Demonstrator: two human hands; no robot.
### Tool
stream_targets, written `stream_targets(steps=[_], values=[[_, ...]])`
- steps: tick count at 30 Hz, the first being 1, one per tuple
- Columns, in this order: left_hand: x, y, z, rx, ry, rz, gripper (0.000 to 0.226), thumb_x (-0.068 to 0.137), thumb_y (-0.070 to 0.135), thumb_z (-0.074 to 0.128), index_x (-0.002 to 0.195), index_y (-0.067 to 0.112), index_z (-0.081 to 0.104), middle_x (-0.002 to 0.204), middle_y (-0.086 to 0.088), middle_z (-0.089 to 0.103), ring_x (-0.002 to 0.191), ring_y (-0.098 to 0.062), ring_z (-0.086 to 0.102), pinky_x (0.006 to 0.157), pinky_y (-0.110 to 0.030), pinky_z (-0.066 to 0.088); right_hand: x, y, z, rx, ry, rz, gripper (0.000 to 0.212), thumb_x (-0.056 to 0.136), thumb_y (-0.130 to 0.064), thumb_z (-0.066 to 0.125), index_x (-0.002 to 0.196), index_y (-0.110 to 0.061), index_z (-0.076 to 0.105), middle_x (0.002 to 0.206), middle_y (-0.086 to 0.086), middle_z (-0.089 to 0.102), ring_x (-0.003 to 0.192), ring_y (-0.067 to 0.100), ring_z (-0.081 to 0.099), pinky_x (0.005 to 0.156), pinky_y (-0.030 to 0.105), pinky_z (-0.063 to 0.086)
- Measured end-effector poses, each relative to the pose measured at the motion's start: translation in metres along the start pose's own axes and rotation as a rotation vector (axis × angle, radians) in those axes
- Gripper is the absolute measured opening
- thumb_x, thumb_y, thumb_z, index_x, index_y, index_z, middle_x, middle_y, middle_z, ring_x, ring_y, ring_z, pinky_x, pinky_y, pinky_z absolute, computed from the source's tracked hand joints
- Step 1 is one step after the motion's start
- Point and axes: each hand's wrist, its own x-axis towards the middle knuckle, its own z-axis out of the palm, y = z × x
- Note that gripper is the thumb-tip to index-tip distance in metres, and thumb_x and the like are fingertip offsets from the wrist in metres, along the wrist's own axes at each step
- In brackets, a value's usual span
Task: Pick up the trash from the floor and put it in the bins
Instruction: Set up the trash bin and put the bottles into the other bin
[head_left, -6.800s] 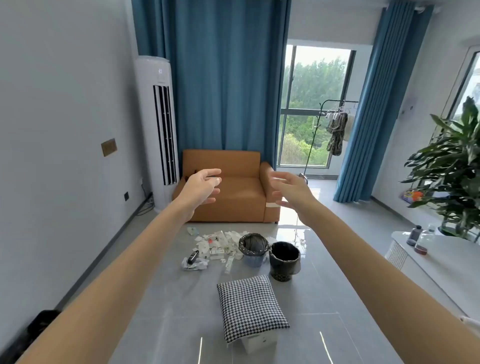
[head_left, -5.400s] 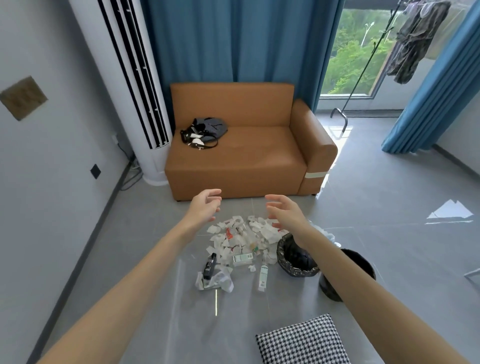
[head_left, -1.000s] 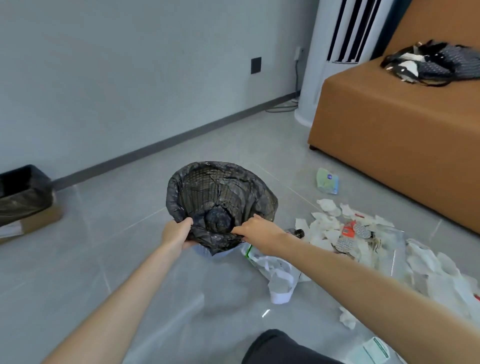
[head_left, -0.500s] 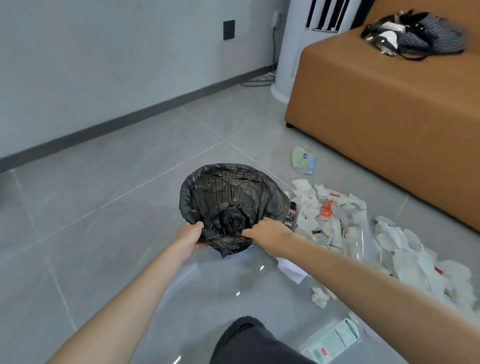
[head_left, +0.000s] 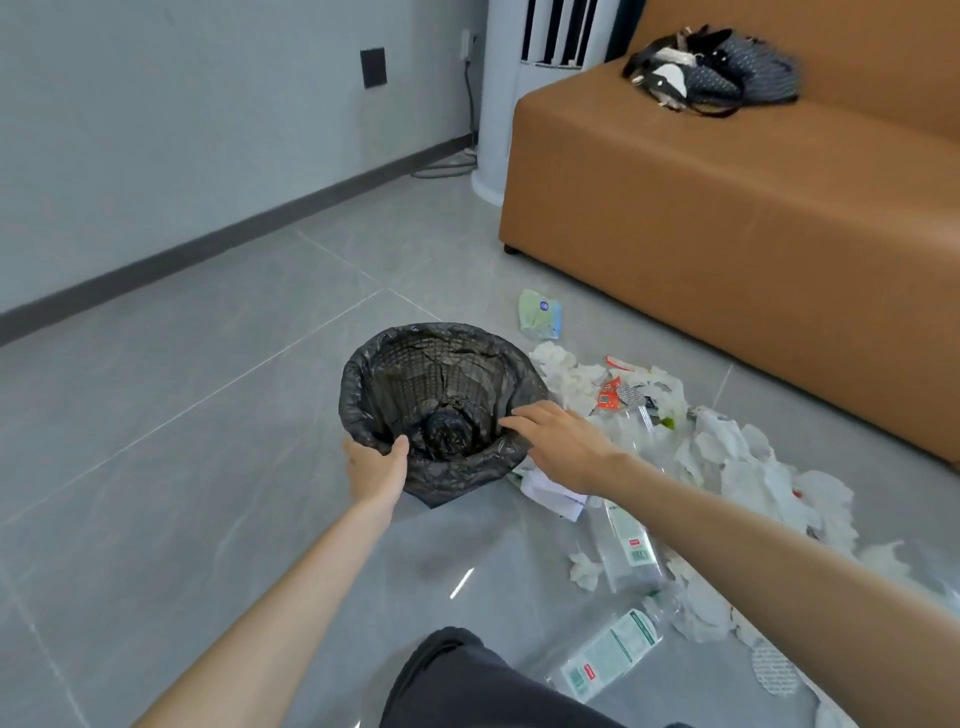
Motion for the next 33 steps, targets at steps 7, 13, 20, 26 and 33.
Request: stream_targets(steps=[7,13,20,26,33], values=[[-0.045,0.049,0.005,0.346,0.134,0.429,0.064,0.095,0.023,0.05,0.149,0.008,0.018,0.155,-0.017,0.018,0.145,-0.031,0.012,0.117,-0.042,0.016,-0.034,0.02,-0.041,0.025,-0.011,0.101,0.046,0.094,-0.011,0.042,0.138,-0.025,0.043,0.135,0.001,0.05,0.126,0.023,0.045,0.096,0.04,0.044],[-0.072,0.078,0.059,0.42,-0.15,0.629,0.043,0.097,0.019,0.043,0.14,0.019,0.037,0.139,-0.003,0.045,0.123,-0.022,0.047,0.093,-0.036,0.041,-0.076,0.061,-0.034,0.061,-0.07,0.313,0.041,0.095,-0.015,0.042,0.134,-0.024,0.047,0.136,0.004,0.051,0.12,0.025,0.051,0.085,0.035,0.046],[-0.069,0.071,0.142,0.861,-0.235,0.691,0.054,0.095,0.027,0.045,0.145,0.019,0.025,0.149,-0.011,0.028,0.133,-0.034,0.033,0.103,-0.046,0.034,-0.101,0.119,0.048,0.247,-0.101,0.683,0.053,0.088,-0.009,0.051,0.139,-0.02,0.039,0.132,0.008,0.052,0.118,0.027,0.051,0.087,0.038,0.05],[-0.037,0.049,0.164,1.05,-0.073,0.775,0.065,0.097,0.024,0.046,0.15,0.014,0.011,0.157,-0.016,0.007,0.136,-0.035,0.03,0.1,-0.044,0.041,-0.087,0.124,0.122,0.493,-0.072,0.943,0.06,0.092,-0.032,0.049,0.145,-0.021,0.022,0.145,0.012,0.035,0.131,0.034,0.033,0.095,0.047,0.043],[-0.015,0.032,0.156,1.032,-0.053,0.897,0.07,0.093,0.001,0.042,0.151,0.012,0.004,0.16,0.002,-0.001,0.125,-0.025,0.046,0.076,-0.034,0.048,-0.068,0.131,0.172,0.626,0.04,1.074,0.062,0.092,-0.029,0.045,0.146,-0.026,0.014,0.149,0.015,0.03,0.136,0.035,0.026,0.101,0.05,0.036]])
